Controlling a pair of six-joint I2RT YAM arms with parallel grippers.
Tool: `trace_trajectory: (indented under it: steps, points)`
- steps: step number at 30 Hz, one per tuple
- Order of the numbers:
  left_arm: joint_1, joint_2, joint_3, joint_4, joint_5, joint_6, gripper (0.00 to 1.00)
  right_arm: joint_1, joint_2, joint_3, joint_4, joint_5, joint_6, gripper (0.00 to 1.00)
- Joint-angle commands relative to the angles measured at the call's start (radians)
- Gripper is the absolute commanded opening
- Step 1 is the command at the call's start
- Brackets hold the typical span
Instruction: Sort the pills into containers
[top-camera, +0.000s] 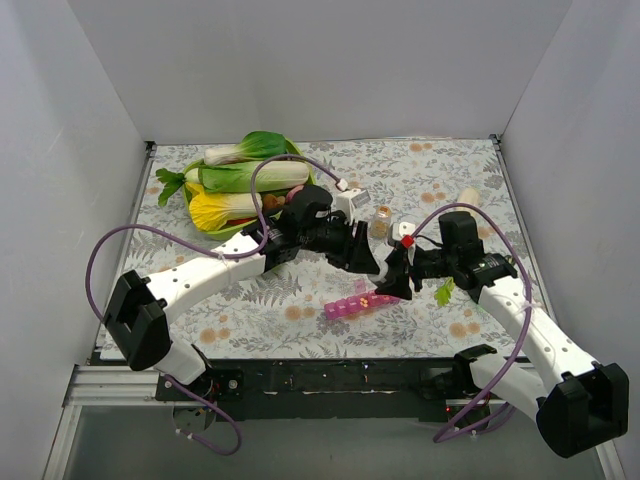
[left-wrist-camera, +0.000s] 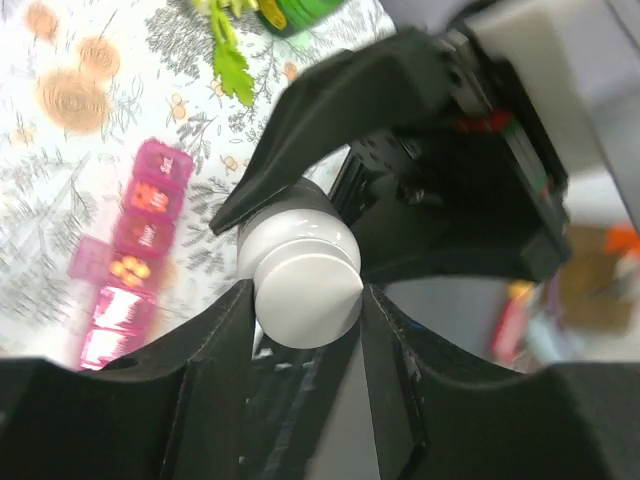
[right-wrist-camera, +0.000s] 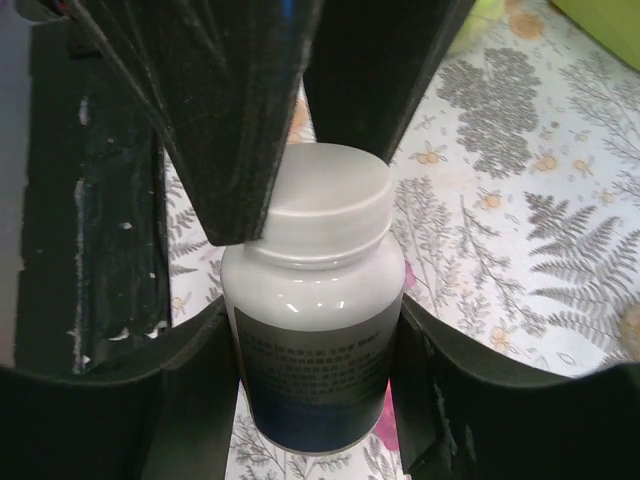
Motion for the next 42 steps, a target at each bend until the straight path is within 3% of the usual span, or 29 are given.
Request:
trace_trajectory:
  steps: [1, 3, 4, 5, 9, 10, 11, 15, 16, 19, 24, 26, 27, 28, 31, 37, 39, 42]
  points:
    - [-0.02, -0.018, 0.007, -0.056, 0.29, 0.573, 0.19, -0.004, 0.023, 0.016, 0.046, -0.136, 0.051, 0.01]
    - [-0.02, -0.031, -0.011, -0.111, 0.275, 0.793, 0.27, -0.004, 0.041, 0.011, 0.046, -0.202, 0.062, 0.01]
    - [-0.02, -0.038, -0.021, -0.099, 0.216, 0.825, 0.4, -0.004, 0.047, 0.008, 0.048, -0.216, 0.065, 0.01]
    - [-0.019, -0.046, -0.027, -0.084, 0.185, 0.845, 0.46, -0.002, 0.052, 0.008, 0.052, -0.224, 0.069, 0.01]
    - [0.023, -0.112, -0.067, 0.054, 0.147, 0.76, 0.72, -0.002, 0.046, -0.003, 0.055, -0.213, 0.062, 0.01]
    - [0.036, -0.141, -0.12, 0.141, 0.158, 0.682, 0.92, -0.002, 0.041, -0.006, 0.057, -0.206, 0.059, 0.01]
    - [0.064, -0.177, -0.152, 0.194, 0.167, 0.635, 0.98, -0.005, 0.032, -0.015, 0.057, -0.199, 0.055, 0.01]
    - [0.141, -0.392, -0.337, 0.435, 0.151, 0.329, 0.98, -0.004, 0.009, -0.023, 0.057, -0.164, 0.036, 0.01]
    - [0.156, -0.415, -0.37, 0.459, 0.125, 0.187, 0.98, -0.002, 0.009, -0.023, 0.057, -0.156, 0.032, 0.01]
    - [0.161, -0.426, -0.351, 0.374, 0.077, 0.043, 0.98, -0.004, 0.001, -0.017, 0.052, -0.13, 0.02, 0.01]
    - [0.15, -0.308, -0.268, 0.236, 0.092, -0.42, 0.95, -0.002, -0.01, -0.018, 0.056, -0.097, 0.02, 0.01]
    - [0.08, -0.284, -0.21, 0.202, 0.024, -0.416, 0.98, -0.004, -0.01, -0.018, 0.059, -0.092, 0.023, 0.01]
    - [0.048, -0.279, -0.182, 0.118, -0.13, -0.401, 0.98, -0.002, -0.011, -0.017, 0.059, -0.089, 0.022, 0.01]
    - [0.0, -0.255, -0.152, 0.064, -0.188, -0.391, 0.98, -0.002, -0.01, -0.014, 0.059, -0.086, 0.023, 0.01]
    - [-0.017, -0.192, -0.043, -0.097, -0.28, -0.382, 0.96, -0.004, -0.014, -0.015, 0.059, -0.08, 0.025, 0.01]
    - [-0.045, -0.135, -0.035, -0.082, -0.293, -0.384, 0.87, -0.004, -0.019, -0.02, 0.065, -0.07, 0.028, 0.01]
    - [-0.048, -0.115, -0.024, -0.082, -0.305, -0.374, 0.78, -0.005, -0.019, -0.023, 0.068, -0.07, 0.031, 0.01]
    - [-0.051, -0.089, -0.007, -0.094, -0.311, -0.365, 0.74, -0.004, -0.016, -0.02, 0.068, -0.07, 0.029, 0.01]
